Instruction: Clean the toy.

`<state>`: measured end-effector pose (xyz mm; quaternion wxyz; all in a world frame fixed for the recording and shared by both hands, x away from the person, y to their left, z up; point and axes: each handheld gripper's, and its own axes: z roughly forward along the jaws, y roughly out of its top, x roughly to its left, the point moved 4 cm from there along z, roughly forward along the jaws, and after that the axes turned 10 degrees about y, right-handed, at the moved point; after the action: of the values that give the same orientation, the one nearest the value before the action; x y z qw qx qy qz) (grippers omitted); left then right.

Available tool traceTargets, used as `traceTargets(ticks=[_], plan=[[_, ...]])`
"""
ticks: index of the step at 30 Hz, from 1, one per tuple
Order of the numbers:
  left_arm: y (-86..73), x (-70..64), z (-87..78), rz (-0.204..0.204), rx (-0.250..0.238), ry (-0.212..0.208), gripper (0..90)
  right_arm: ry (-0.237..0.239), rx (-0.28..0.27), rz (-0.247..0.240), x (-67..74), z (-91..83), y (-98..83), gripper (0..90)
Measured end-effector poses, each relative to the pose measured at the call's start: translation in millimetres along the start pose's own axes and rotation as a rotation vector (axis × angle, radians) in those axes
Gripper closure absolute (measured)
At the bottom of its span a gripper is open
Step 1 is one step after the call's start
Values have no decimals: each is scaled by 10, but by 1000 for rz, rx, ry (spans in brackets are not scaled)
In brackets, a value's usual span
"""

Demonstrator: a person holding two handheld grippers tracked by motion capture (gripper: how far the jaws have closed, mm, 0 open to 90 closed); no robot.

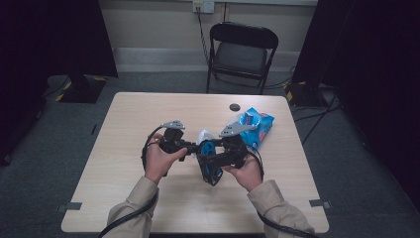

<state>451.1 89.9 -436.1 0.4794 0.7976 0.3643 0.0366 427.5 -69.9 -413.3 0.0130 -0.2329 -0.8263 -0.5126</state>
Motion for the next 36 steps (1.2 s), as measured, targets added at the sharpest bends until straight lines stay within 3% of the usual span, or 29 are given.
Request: traceTargets(ticks=[8,15,22,24,29,32,36], plan=[[-150,-20,122,4,49,-7,822,-5,-16,9,-8,-14,13,264],[-342,-69,261,-23,78,-28,822,-9,-29,14,-29,-60,31,264],[-476,-116,375,-23,109,-37,822,-19,-35,27,-66,-92,16,264],[-536,-131,421,-4,153,-33,822,-25,-38,31,-81,-113,4,264],[-560,-127,415,8,167,-24,822,-21,-46,34,-106,-151,-10,264],[-546,-73,332,-5,149,-3,821,-38,-46,39,-137,-200,-53,264],[-536,-14,242,8,152,16,822,-45,-46,47,-163,-246,-81,264]])
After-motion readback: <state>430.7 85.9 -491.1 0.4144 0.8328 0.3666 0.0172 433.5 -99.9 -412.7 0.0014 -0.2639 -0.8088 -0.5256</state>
